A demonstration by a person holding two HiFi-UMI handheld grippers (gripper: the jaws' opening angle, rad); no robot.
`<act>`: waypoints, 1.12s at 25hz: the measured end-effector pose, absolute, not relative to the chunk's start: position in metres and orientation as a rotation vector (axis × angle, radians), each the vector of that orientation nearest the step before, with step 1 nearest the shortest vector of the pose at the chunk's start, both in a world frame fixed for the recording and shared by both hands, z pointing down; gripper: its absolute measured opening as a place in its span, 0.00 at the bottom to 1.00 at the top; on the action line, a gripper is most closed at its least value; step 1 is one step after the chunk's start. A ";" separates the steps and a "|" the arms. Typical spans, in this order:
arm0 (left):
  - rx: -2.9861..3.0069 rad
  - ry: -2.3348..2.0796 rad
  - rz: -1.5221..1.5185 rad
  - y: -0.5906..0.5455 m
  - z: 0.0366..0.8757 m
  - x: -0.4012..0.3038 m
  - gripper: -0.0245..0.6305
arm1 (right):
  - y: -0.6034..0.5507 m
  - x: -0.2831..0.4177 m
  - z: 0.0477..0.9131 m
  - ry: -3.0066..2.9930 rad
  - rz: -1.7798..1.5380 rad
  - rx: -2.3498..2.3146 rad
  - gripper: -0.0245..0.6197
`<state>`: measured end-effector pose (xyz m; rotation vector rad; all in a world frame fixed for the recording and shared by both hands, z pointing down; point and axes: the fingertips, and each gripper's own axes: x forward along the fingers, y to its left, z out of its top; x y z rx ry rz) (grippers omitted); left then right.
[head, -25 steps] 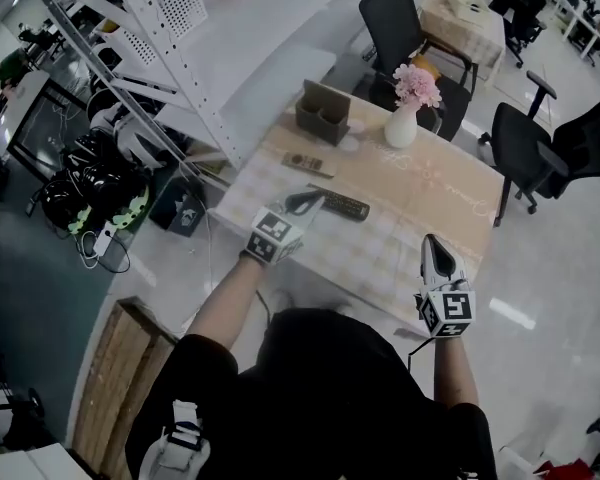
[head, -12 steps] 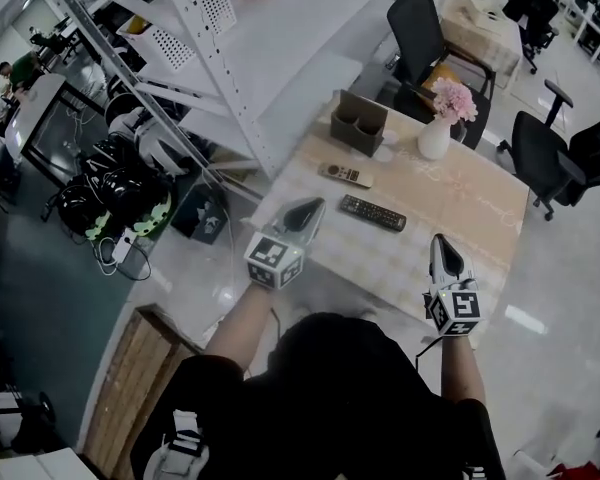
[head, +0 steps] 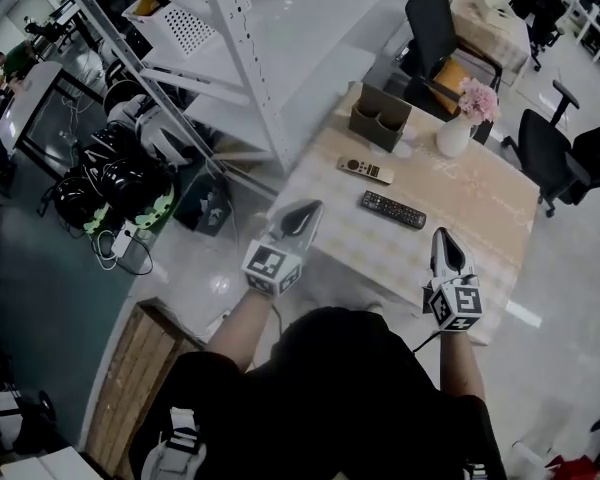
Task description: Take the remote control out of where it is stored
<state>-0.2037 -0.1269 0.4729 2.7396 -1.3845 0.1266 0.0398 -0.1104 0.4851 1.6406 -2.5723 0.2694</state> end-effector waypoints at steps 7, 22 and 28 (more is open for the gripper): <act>2.742 -1.351 0.084 -0.132 0.474 -0.211 0.04 | -0.115 0.035 0.489 -2.528 0.258 1.640 0.04; 2.740 -1.349 0.063 -0.143 0.473 -0.209 0.04 | -0.127 0.030 0.482 -2.546 0.203 1.595 0.05; 2.733 -1.355 0.092 -0.143 0.474 -0.204 0.04 | -0.128 0.034 0.484 -2.552 0.204 1.585 0.04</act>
